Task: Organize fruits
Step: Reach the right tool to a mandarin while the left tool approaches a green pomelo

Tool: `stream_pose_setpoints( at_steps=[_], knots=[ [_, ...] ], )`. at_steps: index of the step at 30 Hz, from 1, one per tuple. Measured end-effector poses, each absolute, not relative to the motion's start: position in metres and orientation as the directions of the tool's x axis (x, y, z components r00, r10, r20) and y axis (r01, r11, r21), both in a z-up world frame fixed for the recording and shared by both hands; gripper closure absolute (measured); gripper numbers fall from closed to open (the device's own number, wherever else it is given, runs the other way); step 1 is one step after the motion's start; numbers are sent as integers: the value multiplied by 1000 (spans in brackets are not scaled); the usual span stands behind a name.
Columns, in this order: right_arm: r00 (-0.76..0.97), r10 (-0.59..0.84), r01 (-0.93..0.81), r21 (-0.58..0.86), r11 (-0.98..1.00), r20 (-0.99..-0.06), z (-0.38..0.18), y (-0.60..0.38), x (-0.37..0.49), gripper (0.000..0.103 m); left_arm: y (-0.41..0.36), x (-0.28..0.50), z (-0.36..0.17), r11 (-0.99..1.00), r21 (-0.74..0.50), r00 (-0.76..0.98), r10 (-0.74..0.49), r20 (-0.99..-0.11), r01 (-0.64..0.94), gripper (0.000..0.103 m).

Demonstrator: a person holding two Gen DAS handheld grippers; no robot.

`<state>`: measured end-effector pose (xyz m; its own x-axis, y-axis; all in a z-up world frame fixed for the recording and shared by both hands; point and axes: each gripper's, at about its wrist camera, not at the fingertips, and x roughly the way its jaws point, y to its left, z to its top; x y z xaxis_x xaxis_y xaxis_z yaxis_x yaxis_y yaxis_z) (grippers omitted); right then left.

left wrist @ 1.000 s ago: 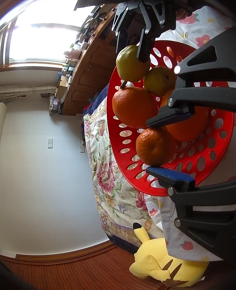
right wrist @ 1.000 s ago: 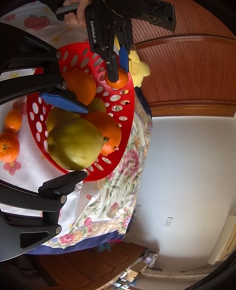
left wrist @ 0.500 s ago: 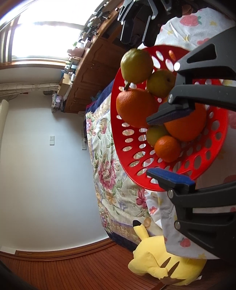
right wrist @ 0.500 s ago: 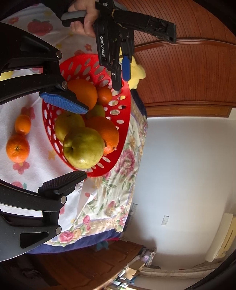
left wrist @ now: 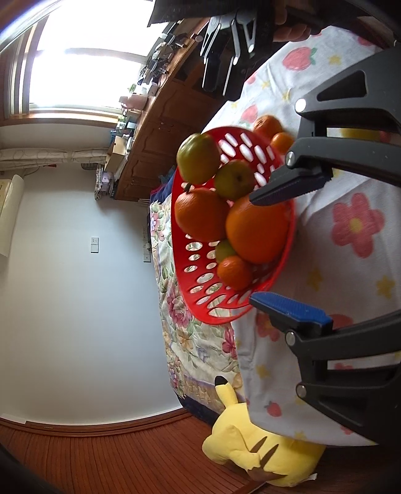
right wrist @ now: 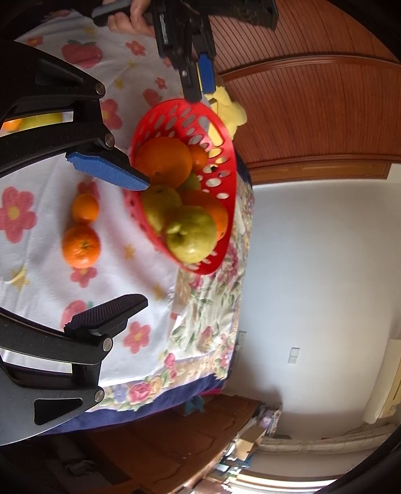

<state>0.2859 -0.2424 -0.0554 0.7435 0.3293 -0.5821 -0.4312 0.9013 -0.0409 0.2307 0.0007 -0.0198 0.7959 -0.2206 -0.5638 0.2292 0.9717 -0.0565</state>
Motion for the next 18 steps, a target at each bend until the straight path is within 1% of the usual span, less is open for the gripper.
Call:
stream_pose_setpoints(
  at_steps=[2, 5, 10, 18],
  knots=[
    [739, 322, -423, -36, 905, -592, -60, -248, 284, 31, -3, 221, -22, 970, -59, 792, -227, -566, 235, 41],
    [726, 317, -417, -23, 909, -610, -68, -253, 283, 33, -8, 211, -27, 968, -60, 787, -233, -571, 243, 40],
    [694, 308, -410, -6, 912, -651, -87, -258, 289, 37, -22, 199, -41, 962, -77, 770, -258, -584, 263, 40],
    [640, 307, -429, 4, 904, -705, -116, -254, 298, 42, -42, 191, -60, 958, -58, 756, -258, -601, 281, 40]
  ],
)
